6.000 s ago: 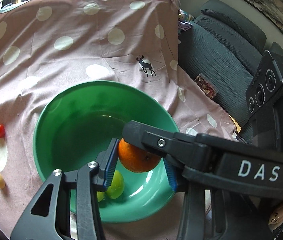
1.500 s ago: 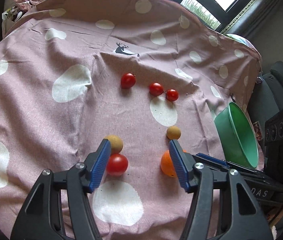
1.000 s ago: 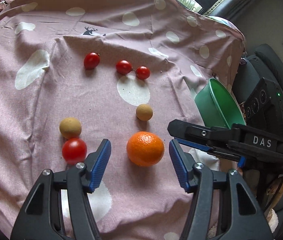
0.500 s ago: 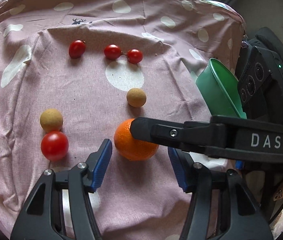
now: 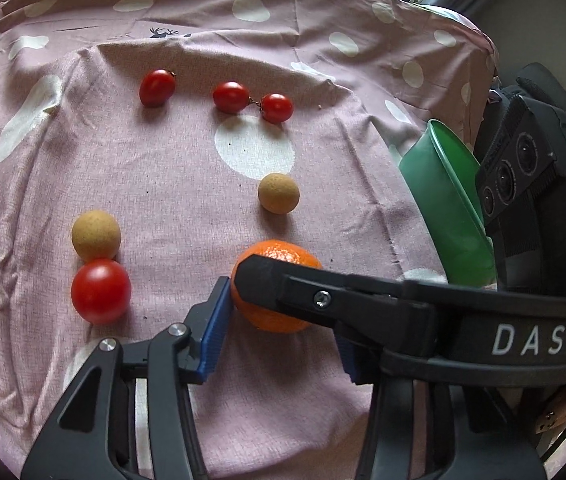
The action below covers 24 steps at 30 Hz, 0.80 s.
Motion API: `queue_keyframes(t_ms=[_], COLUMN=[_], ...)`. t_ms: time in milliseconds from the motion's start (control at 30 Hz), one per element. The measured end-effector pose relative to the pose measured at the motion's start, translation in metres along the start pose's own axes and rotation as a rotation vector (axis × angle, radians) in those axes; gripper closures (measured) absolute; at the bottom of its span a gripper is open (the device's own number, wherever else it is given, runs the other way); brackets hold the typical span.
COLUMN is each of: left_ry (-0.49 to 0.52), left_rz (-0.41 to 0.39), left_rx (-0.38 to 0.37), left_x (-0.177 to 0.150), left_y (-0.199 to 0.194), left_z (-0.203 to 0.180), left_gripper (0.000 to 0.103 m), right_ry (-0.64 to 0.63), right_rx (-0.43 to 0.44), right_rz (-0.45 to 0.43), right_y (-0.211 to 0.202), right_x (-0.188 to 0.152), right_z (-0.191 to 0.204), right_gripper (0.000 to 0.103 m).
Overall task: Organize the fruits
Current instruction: 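Close the right gripper around the second orange, then carry the orange in the right gripper over the green bowl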
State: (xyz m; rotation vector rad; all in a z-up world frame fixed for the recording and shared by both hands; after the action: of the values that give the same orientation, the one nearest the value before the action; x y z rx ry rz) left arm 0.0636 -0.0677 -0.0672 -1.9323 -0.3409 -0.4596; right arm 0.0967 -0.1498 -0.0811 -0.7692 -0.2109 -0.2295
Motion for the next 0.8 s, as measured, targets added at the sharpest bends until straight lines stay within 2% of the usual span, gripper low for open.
queue_keyframes(t_ms=[367, 800], left_ry=[0.037, 0.144], left_rz=[-0.087, -0.236], left_rx=[-0.008, -0.011], left_x=[0.006, 0.018], left_y=[-0.025, -0.077], left_z=[-0.011, -0.052], left_gripper=[0.057, 0.057], right_ry=[-0.069, -0.195], right_rx=[-0.010, 0.008], right_rz=[-0.060, -0.197], right_y=[-0.017, -0.071], right_x=[-0.002, -0.007], right_z=[0.018, 0.056], right_gripper=[0.054, 0.053])
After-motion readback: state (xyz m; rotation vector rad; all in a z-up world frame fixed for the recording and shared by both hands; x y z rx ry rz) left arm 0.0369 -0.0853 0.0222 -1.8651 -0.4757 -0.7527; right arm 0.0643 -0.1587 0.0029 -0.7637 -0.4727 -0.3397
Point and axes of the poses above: each gripper's, at about its wrist camera, not at the fingertips, and y roughly the way its jaws point, z to its left, x to its top, the point moved 5 cm from there along y, roughly the way its jaws point, and after that the axes turned 6 degrees about x, right-handed, at the moved point
